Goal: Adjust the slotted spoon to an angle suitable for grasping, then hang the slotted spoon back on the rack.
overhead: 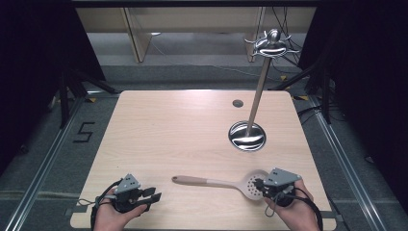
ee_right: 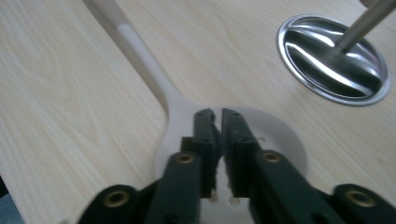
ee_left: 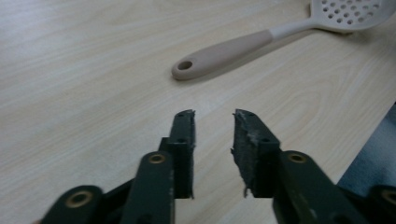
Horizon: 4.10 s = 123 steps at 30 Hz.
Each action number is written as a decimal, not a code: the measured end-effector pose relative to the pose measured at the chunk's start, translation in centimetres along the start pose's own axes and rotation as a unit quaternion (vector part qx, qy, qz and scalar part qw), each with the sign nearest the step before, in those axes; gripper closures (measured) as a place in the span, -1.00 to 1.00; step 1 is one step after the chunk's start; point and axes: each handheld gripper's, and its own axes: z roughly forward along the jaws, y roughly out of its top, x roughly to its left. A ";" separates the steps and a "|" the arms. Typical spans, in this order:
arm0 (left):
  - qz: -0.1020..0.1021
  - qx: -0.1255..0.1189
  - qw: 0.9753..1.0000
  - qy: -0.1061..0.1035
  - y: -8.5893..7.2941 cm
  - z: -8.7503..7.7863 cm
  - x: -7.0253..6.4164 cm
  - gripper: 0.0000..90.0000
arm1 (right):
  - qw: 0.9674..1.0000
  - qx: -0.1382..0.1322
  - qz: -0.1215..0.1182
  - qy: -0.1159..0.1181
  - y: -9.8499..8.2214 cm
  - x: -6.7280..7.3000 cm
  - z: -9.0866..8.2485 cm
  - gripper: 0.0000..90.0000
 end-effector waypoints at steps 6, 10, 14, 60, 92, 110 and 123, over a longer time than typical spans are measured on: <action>0.029 0.038 0.999 -0.003 0.7 0.8 -1.0 0.83 | 0.999 0.038 -0.002 0.013 2.2 -0.2 2.0 1.00; 0.037 0.055 0.998 -0.006 1.1 1.3 -1.3 0.93 | 0.998 0.060 0.011 0.016 3.9 -0.6 4.4 1.00; 0.034 0.050 0.998 -0.007 0.8 1.1 -1.1 0.93 | 0.995 0.098 0.017 -0.005 5.2 -2.3 6.3 1.00; 0.011 0.046 0.999 -0.011 0.4 0.7 -0.7 0.85 | 0.965 0.258 0.052 0.002 0.7 -2.3 4.0 1.00; -0.008 0.008 1.000 -0.017 1.1 1.2 -0.7 0.66 | 0.984 0.151 0.093 0.016 6.7 -1.6 4.9 0.37; -0.003 0.014 1.000 -0.002 0.8 0.6 -0.2 0.63 | 0.983 0.169 0.050 0.044 8.4 -2.0 5.6 0.46; 0.004 0.011 1.000 -0.013 0.8 0.8 -0.5 0.59 | 0.977 0.203 0.033 0.059 10.7 -0.5 7.8 0.59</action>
